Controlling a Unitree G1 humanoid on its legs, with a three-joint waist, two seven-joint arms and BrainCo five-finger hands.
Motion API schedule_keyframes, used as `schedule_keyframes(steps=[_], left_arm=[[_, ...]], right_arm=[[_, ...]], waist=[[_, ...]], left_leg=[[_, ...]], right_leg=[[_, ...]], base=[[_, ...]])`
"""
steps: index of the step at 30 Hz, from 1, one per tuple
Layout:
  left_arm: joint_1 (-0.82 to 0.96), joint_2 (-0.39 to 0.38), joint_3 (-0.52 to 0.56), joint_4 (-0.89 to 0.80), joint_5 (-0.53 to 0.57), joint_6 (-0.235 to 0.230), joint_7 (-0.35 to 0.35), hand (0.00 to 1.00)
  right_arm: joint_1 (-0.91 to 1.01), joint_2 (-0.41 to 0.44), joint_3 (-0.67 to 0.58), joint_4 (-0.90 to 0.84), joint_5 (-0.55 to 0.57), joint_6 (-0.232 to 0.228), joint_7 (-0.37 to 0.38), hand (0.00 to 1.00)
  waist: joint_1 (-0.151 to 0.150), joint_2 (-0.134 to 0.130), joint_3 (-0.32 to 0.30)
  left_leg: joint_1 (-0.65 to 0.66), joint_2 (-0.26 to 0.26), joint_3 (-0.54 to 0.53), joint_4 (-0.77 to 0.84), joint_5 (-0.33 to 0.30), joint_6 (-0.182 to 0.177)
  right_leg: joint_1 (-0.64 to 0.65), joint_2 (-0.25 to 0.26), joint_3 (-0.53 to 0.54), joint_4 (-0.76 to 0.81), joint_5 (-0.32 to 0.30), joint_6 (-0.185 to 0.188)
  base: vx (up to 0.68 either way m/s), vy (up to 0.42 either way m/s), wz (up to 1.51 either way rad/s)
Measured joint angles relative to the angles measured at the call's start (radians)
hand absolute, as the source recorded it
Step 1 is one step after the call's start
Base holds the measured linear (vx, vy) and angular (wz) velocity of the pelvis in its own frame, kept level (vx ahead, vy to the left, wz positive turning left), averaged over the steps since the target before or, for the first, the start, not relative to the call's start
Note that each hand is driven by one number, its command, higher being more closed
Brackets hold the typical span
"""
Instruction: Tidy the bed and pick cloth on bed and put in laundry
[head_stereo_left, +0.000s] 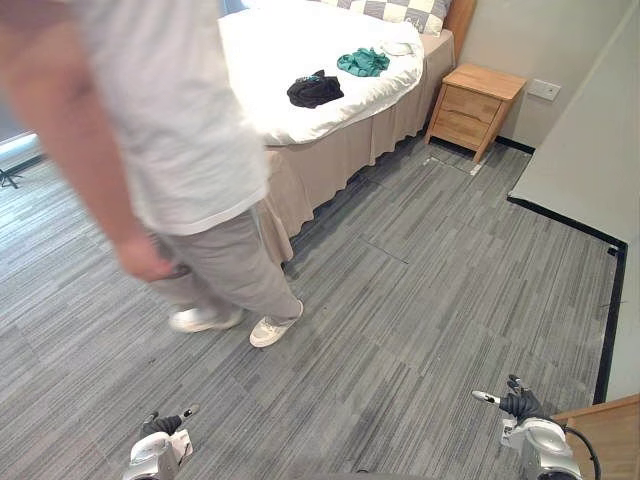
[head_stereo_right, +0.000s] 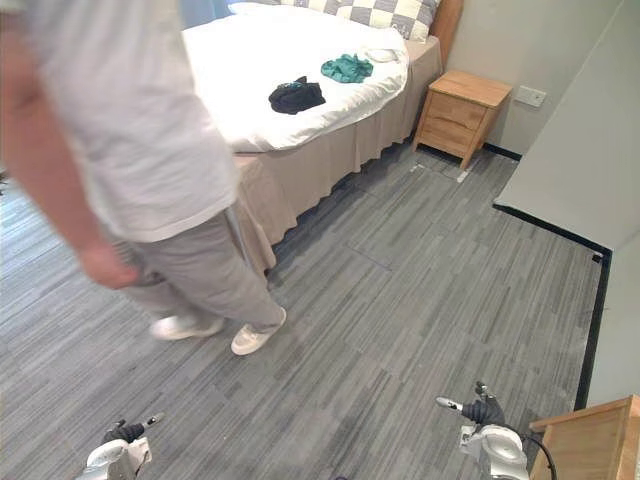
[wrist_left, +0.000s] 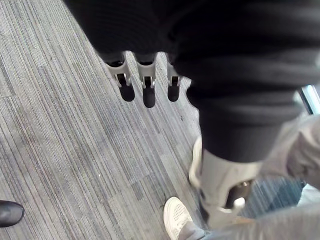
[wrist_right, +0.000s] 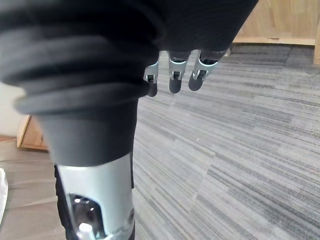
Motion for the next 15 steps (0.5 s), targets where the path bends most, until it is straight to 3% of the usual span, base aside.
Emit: schedule_keyframes(steps=[15], left_arm=[[0.008,-0.024,-0.01,0.0,0.0,-0.08,0.002,0.0]], right_arm=[[0.055,0.018,0.036,-0.025,0.007,-0.001,0.016,0.0]], waist=[[-0.01,0.006,-0.011]], left_leg=[[0.0,0.004,0.022,0.001,0.0,0.0]], right_leg=[[-0.005,0.002,-0.003,0.007,-0.004,0.0]], base=[[-0.03,-0.028,-0.01]])
